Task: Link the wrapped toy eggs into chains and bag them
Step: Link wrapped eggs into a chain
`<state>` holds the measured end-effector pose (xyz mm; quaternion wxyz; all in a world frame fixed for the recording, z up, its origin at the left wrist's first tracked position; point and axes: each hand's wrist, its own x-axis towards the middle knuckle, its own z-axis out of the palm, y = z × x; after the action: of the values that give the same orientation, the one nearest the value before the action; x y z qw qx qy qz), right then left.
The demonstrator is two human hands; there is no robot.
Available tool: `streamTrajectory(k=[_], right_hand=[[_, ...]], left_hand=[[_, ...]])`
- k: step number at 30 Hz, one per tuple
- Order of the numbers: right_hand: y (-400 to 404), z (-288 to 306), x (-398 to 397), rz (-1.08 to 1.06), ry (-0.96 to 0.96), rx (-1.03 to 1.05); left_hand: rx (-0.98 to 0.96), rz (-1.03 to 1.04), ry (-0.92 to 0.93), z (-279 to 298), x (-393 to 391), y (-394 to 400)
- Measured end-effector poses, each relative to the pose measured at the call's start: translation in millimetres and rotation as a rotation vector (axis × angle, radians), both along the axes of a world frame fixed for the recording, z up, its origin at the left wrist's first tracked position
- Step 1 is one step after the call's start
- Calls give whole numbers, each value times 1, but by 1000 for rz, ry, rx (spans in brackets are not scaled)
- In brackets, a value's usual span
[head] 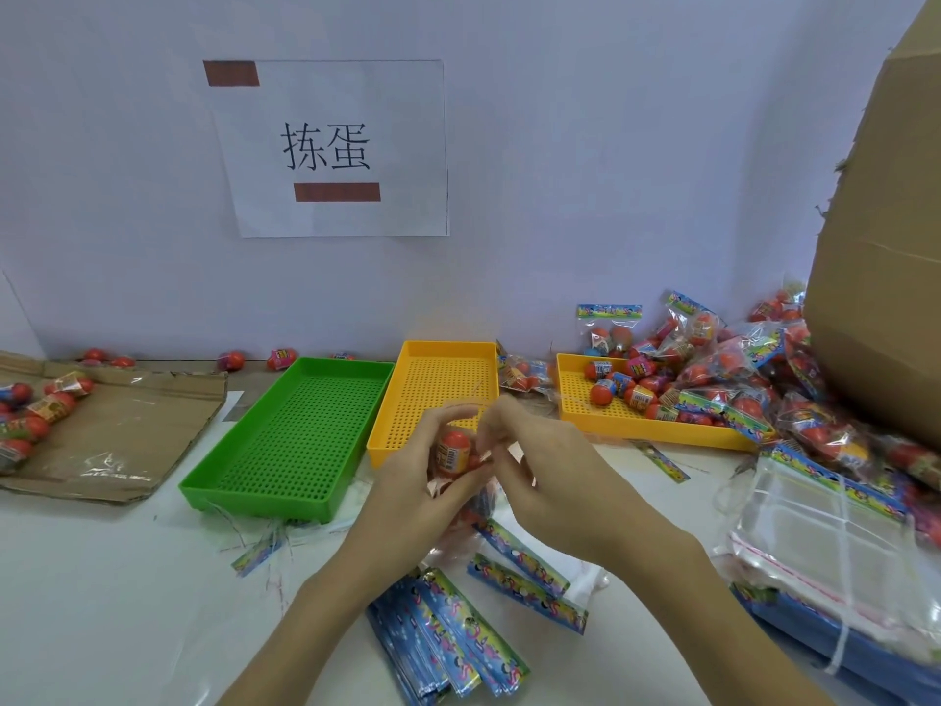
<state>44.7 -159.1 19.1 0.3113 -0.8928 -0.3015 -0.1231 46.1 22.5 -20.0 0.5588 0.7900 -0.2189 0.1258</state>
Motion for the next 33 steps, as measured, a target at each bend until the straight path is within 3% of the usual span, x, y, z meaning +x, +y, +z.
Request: streamTrajectory(k=[4, 9, 24, 33], right_hand=[[-3, -1, 1, 30, 51, -17], [-2, 2, 1, -11, 67, 143], [-11, 5, 3, 27, 145, -132], [-8, 10, 1, -4, 5, -58]], left_hand=[[57, -21, -36, 1, 0, 3], [65, -46, -51, -1, 3, 5], [182, -62, -147, -7, 7, 8], [201, -59, -143, -5, 6, 8]])
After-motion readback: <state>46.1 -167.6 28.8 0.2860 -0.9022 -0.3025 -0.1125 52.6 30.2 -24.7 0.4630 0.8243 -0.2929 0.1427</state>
